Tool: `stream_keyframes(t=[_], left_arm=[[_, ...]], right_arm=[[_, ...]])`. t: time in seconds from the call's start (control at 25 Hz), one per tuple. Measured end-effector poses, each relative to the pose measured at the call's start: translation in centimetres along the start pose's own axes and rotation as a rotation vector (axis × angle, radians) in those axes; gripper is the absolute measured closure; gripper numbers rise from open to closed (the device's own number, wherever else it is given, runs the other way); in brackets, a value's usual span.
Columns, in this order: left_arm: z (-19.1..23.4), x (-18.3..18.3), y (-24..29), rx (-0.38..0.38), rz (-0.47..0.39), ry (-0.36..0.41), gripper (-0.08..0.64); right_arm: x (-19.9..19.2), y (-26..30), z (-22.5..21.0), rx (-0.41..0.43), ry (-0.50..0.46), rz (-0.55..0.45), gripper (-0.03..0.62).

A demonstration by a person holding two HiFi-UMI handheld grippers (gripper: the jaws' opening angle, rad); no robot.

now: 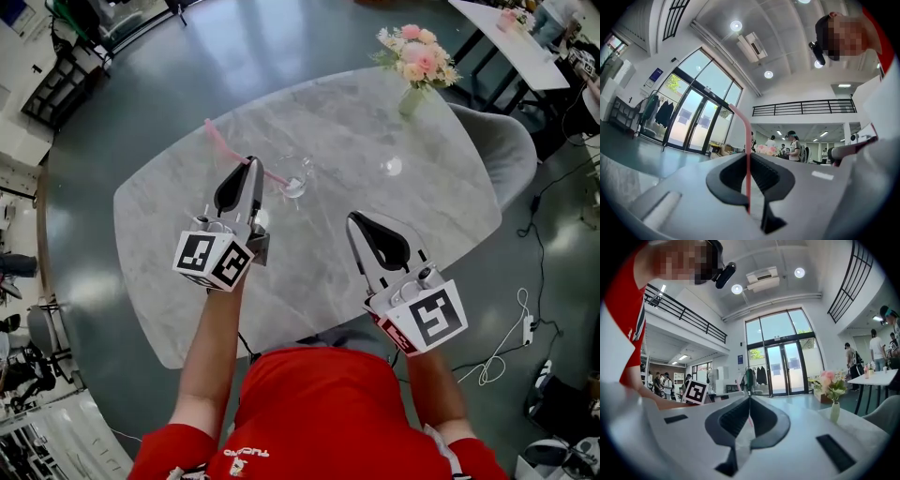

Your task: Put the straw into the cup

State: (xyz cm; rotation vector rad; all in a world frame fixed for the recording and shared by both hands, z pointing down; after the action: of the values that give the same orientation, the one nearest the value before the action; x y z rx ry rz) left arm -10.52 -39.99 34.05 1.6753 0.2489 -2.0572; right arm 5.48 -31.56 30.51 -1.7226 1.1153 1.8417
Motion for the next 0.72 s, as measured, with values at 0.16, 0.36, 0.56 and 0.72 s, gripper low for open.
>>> stream_keyframes(t=[0.16, 0.36, 0.56, 0.72], left_arm=[[2.0, -2.4, 2.7, 0.044, 0.036, -0.010, 0.534], [4.1, -5.8, 5.5, 0.099, 0.090, -0.074, 0.534], [4.5, -9.0, 7.2, 0.123, 0.161, -0.125, 0.532], [4.6, -10.5, 8.1, 0.126, 0.206, -0.148, 0.532]], right_arm=[[-0.7, 1.1, -0.3, -0.011, 0.014, 0.024, 0.591], [-1.6, 1.7, -0.6, -0.025, 0.024, 0.052, 0.591], [-2.2, 1.5, -1.2, -0.054, 0.042, 0.065, 0.591], [-2.5, 1.3, -1.7, -0.076, 0.055, 0.070, 0.591]])
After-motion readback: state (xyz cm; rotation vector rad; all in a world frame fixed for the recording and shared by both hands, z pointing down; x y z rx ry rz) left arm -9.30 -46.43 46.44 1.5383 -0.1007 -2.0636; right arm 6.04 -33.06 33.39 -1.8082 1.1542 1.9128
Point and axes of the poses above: the fingertips, and each gripper's own axes: y forward along the fingers, z to its left, x out of its top, the point moved 1 cm from there along -y, backward along the fingers, and after that the axes turned 14 degrees about z, right-handed, at the moved point
